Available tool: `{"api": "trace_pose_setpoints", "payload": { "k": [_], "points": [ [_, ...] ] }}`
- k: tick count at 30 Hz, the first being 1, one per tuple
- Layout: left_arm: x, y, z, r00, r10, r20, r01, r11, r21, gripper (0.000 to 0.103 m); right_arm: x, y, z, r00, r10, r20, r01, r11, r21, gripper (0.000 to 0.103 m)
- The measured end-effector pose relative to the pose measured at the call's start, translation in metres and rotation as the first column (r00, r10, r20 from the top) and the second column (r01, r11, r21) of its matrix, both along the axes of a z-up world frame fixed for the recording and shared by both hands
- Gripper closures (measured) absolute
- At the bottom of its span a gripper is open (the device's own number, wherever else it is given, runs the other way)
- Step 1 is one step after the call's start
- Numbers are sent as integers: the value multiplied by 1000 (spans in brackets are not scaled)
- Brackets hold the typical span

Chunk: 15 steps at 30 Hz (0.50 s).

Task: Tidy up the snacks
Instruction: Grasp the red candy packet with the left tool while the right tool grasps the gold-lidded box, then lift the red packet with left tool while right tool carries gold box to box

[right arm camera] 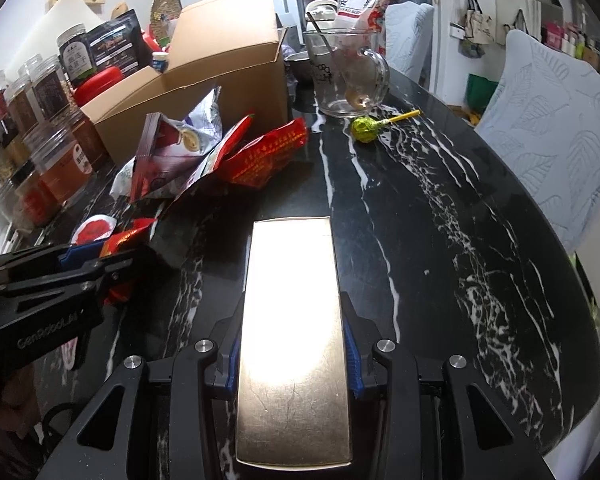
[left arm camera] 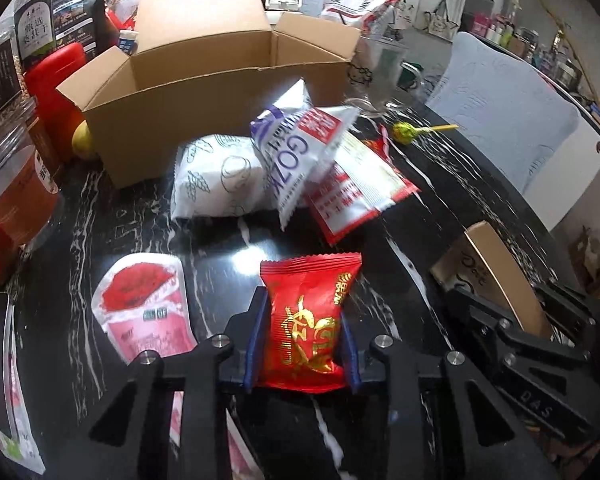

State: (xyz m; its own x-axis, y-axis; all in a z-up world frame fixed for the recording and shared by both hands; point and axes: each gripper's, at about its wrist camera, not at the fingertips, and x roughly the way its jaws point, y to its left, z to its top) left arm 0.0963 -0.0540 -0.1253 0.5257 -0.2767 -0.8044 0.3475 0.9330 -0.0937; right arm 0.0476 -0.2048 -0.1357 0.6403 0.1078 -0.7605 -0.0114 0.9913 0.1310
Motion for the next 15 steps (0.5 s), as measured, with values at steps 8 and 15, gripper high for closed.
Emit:
{"api": "trace_pose_setpoints", "payload": {
  "k": [8,15],
  "points": [
    [-3,-12,-11,999,-31,12,31,998,55,71,-8,4,-1,1000,8,5,-8,1000,-13,64],
    [0,-16,-11,999,-30,14,29,998,49,71,-7,4,-1,1000,5,5,-5,1000,-13,64]
  ]
}}
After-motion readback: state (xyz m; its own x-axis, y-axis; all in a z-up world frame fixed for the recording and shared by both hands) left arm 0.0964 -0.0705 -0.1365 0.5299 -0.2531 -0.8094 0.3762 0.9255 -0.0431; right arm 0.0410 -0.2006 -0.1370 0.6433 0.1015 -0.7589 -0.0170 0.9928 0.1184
